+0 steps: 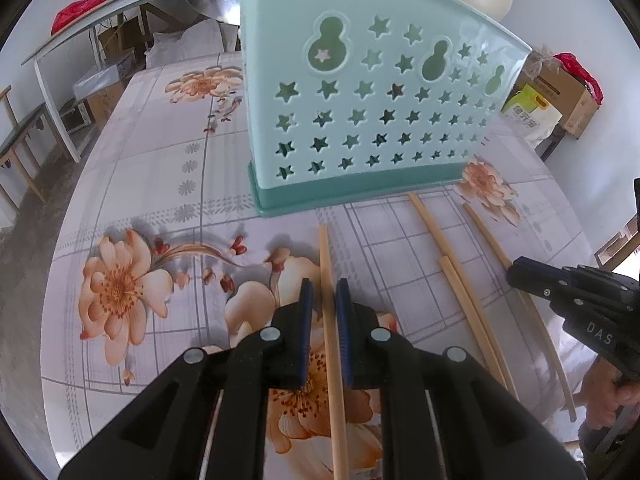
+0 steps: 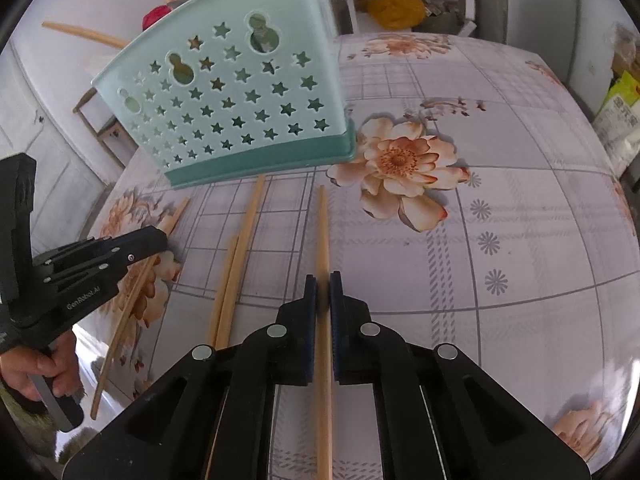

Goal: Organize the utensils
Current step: 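Lift both held chopsticks up toward the green holder with both grippers, then lower the chopstick into the holder and open the left gripper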

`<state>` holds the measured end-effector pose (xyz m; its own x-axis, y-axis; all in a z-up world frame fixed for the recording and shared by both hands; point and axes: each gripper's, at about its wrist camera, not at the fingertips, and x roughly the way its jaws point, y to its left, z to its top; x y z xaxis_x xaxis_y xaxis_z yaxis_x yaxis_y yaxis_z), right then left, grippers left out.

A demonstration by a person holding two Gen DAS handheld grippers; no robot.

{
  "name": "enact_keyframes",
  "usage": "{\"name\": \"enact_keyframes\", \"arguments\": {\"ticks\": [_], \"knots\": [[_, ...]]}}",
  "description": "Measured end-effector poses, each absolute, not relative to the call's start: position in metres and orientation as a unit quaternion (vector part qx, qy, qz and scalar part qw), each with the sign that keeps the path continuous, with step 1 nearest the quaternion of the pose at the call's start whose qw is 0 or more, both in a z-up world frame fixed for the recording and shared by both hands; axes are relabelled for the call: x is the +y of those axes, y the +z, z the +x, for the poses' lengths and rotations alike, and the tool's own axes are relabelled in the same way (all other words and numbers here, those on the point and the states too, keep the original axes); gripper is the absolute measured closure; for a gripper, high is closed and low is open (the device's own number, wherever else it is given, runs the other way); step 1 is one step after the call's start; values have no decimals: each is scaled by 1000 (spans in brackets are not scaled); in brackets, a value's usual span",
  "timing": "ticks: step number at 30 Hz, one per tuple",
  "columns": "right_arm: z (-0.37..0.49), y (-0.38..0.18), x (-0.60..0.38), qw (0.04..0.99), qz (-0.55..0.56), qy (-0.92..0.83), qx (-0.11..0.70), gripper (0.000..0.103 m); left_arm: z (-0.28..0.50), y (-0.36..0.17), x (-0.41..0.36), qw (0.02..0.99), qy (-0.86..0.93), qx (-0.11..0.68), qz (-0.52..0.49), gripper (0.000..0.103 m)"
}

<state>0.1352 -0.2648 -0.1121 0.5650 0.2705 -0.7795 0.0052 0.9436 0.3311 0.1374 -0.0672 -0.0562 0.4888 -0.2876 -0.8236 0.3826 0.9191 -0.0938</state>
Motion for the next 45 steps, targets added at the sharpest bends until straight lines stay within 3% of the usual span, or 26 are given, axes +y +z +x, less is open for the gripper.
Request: {"name": "enact_keyframes", "arguments": {"ticks": [10, 18, 27, 45], "knots": [[131, -98, -278, 880, 176, 80, 433, 99, 135, -49, -60, 866, -187, 463, 30, 97], [115, -58, -287, 901, 196, 91, 375, 99, 113, -8, -43, 884, -221, 411, -21, 97], [100, -31, -291, 913, 204, 97, 339, 99, 91, 51, -22, 909, -251, 326, -71, 97], [101, -31, -289, 910, 211, 102, 341, 99, 109, 195, -19, 944, -286, 120, -108, 97]]}}
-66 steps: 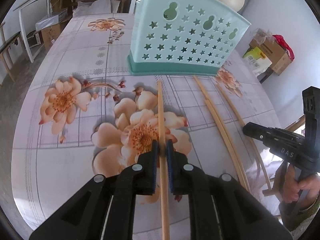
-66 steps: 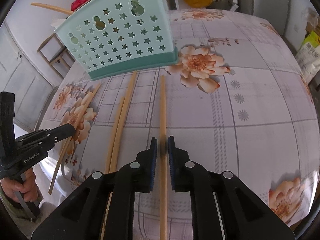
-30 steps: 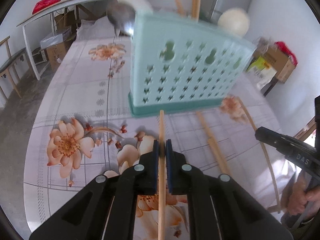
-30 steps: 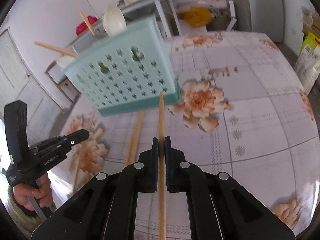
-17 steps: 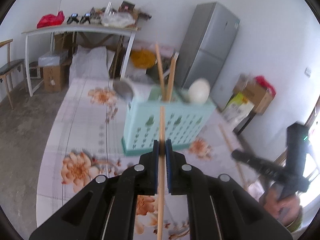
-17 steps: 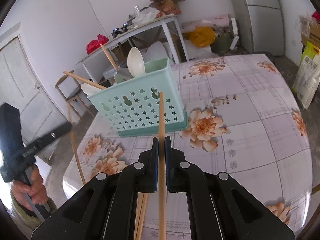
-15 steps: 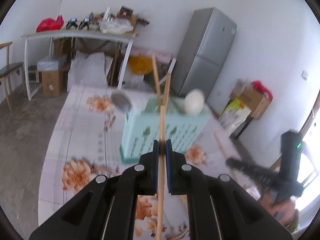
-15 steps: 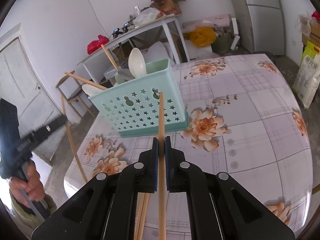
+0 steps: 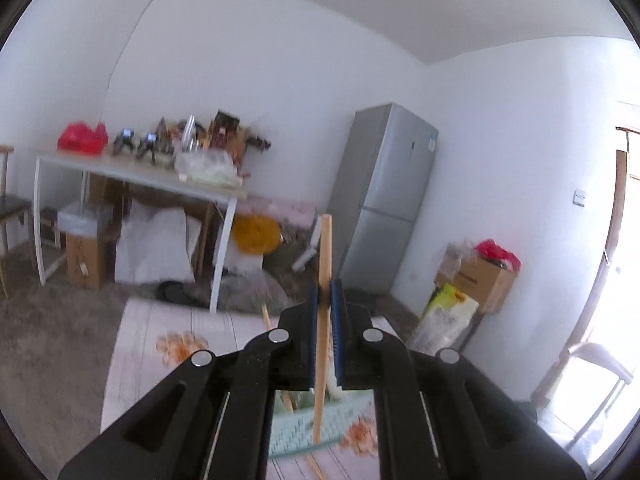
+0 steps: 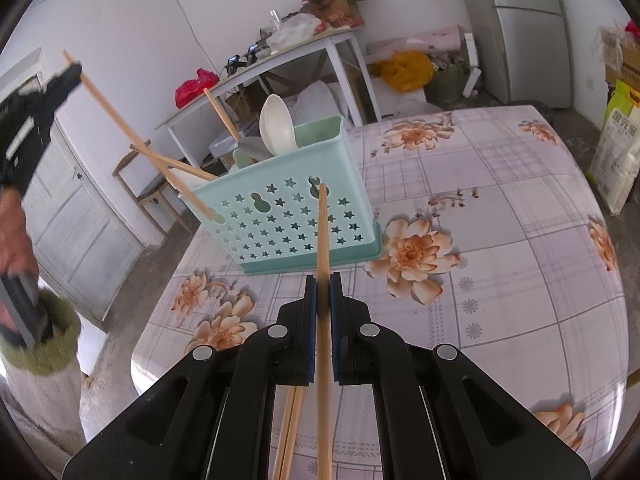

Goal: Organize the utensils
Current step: 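Lower the chopstick into the holder and open the left gripper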

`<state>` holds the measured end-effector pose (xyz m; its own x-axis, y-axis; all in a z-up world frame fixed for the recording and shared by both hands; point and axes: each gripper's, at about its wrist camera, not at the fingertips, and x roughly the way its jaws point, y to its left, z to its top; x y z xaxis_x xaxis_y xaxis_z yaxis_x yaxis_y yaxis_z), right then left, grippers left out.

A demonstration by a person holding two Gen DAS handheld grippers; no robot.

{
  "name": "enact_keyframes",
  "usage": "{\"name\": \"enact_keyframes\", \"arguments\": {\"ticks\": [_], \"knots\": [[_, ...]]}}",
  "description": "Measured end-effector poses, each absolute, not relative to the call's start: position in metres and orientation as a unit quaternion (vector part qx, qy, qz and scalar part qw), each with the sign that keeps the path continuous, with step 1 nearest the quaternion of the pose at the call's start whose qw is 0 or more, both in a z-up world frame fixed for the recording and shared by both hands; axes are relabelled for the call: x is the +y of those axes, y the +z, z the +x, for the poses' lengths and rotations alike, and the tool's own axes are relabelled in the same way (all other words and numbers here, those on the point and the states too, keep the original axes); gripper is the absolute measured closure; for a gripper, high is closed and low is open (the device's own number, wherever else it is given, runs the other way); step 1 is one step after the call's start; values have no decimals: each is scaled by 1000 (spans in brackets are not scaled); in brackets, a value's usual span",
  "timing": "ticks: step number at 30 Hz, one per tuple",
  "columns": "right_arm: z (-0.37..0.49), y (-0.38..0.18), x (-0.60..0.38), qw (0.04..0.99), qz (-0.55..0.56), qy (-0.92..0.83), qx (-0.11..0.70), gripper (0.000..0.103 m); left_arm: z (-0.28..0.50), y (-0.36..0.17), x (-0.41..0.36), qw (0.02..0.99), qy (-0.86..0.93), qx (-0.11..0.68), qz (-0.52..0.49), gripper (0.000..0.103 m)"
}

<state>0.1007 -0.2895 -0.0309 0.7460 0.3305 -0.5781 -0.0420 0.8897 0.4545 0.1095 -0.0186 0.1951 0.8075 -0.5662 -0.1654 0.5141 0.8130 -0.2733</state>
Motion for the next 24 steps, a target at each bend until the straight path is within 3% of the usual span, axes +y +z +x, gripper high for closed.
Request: {"name": "enact_keyframes", "arguments": {"ticks": [10, 24], "knots": [[103, -33, -290, 908, 213, 103, 345, 99, 141, 211, -27, 956, -259, 86, -107, 97], [103, -34, -292, 908, 213, 103, 345, 99, 176, 118, -41, 937, -260, 173, -153, 97]]}}
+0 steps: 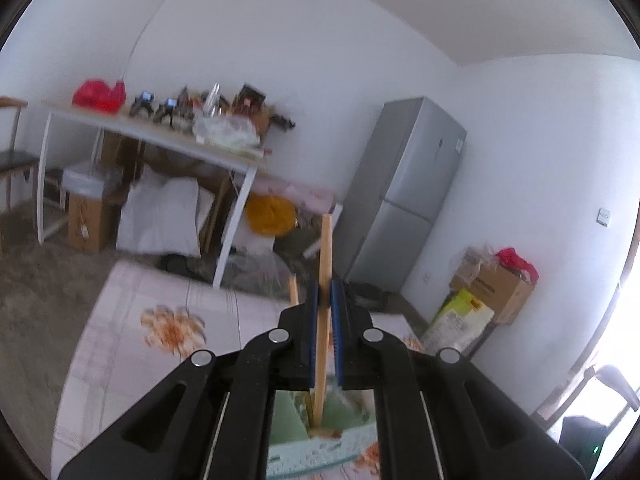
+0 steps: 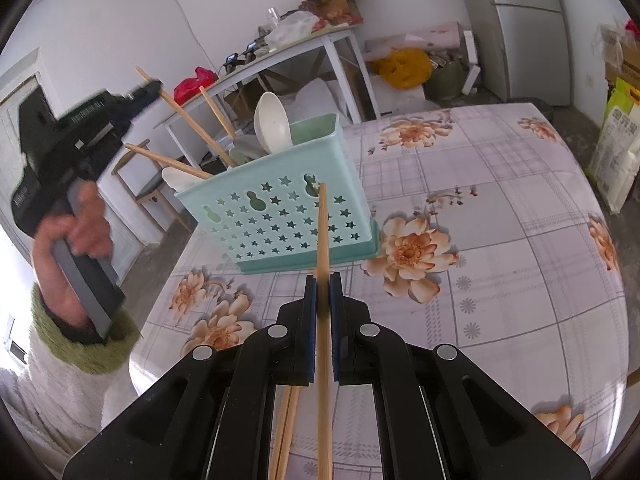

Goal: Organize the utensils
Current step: 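Lower the chopstick into the holder and open the left gripper, then lower the chopstick into the holder and open the right gripper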

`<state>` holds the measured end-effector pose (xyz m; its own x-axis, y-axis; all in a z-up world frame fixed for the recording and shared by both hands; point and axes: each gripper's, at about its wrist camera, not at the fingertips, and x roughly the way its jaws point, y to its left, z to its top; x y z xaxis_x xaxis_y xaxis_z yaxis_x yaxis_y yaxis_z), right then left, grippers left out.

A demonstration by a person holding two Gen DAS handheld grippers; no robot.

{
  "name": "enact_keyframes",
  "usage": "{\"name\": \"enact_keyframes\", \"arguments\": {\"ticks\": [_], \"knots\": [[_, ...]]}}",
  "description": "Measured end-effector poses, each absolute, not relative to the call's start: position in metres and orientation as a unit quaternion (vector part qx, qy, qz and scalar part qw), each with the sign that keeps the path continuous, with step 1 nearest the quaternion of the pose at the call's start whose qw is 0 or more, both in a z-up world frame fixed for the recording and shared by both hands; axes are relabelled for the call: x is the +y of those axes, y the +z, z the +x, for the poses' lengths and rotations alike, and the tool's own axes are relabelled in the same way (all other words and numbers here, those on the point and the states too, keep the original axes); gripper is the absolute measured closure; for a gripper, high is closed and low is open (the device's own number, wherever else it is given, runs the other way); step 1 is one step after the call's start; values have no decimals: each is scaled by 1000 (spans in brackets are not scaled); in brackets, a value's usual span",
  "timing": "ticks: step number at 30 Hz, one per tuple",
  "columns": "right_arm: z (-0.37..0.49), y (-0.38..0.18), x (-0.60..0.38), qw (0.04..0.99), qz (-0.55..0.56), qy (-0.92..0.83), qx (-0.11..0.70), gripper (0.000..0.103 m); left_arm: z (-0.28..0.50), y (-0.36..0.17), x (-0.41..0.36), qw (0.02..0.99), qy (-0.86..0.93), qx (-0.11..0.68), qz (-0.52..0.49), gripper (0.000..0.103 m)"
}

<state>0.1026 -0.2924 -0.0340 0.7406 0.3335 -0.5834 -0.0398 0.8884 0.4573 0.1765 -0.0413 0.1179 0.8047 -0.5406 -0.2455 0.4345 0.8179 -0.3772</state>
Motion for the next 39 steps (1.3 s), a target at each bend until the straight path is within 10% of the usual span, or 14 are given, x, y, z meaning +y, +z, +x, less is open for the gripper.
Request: {"name": "enact_keyframes", "arguments": {"ticks": [7, 20, 39], "knots": [[96, -27, -293, 913, 210, 96, 337, 99, 165, 103, -39, 933, -264, 192, -150, 90], [93, 56, -294, 951, 172, 125, 224, 99, 95, 96, 1, 954, -230, 144, -130, 46], [215, 141, -225, 960, 101, 262, 26, 99, 86, 37, 24, 941, -209, 226, -137, 42]]}}
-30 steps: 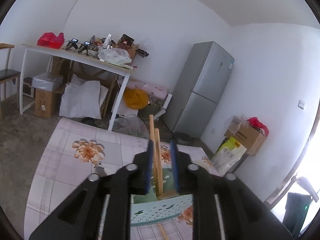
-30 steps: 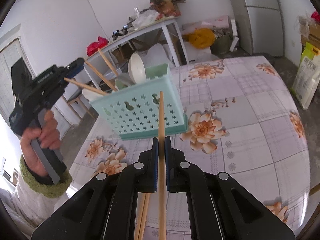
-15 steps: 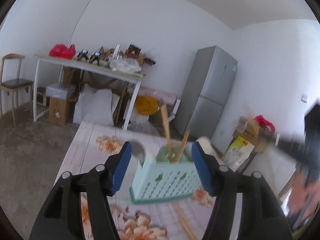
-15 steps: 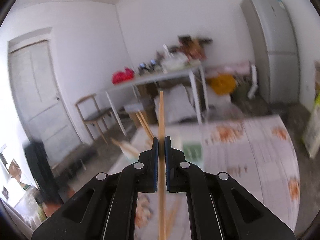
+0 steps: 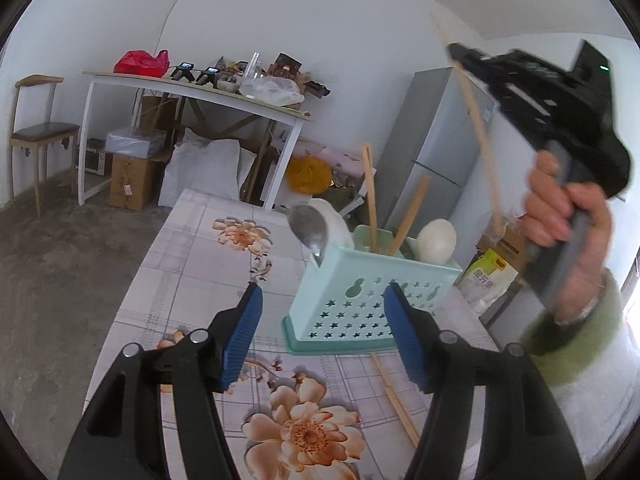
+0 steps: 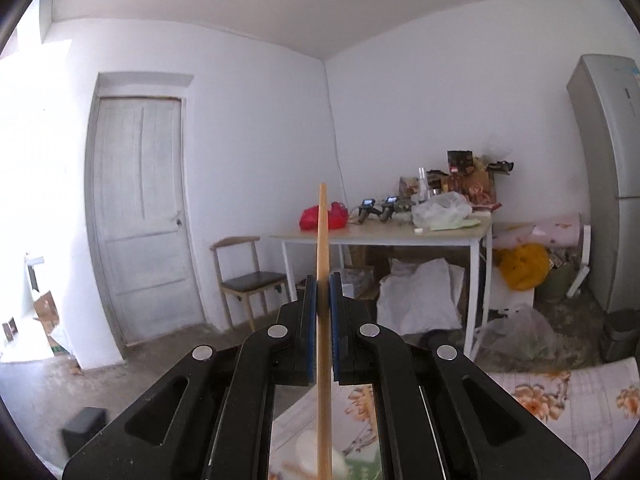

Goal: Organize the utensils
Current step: 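Lower the chopstick into the holder and open the right gripper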

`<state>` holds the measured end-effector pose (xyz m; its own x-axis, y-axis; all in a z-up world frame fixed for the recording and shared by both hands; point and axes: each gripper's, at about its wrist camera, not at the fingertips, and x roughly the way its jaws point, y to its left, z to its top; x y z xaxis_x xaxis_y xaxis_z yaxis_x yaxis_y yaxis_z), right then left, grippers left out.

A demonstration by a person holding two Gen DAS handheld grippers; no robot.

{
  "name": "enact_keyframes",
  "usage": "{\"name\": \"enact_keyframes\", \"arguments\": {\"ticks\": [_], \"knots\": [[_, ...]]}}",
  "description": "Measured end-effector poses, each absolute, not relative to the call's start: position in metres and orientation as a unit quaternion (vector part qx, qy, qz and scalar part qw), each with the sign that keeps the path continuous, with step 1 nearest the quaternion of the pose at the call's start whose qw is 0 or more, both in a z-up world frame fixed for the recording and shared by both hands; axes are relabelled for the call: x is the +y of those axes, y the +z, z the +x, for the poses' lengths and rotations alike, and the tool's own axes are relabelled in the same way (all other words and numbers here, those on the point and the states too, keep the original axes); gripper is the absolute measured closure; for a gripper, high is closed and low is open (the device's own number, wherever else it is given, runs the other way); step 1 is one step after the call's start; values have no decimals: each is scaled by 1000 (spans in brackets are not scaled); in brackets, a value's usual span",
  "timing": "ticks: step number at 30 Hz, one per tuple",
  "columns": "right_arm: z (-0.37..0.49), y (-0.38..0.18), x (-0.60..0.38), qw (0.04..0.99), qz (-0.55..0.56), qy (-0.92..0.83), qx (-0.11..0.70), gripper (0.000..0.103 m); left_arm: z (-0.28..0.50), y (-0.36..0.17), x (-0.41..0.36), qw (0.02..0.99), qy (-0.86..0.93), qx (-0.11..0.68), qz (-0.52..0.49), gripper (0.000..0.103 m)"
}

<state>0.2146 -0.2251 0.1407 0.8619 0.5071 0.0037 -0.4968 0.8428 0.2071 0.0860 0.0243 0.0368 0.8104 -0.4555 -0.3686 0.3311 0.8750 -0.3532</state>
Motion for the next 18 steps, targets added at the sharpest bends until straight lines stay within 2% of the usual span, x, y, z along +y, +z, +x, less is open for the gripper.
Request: {"name": "enact_keyframes", "arguments": {"ticks": [8, 18], "knots": [[251, 107, -203, 968, 59, 239, 55, 99, 93, 30, 41, 943, -193, 232, -140, 42], [241, 78, -209, 971, 28, 217, 99, 99, 99, 23, 42, 940, -192, 242, -146, 42]]}}
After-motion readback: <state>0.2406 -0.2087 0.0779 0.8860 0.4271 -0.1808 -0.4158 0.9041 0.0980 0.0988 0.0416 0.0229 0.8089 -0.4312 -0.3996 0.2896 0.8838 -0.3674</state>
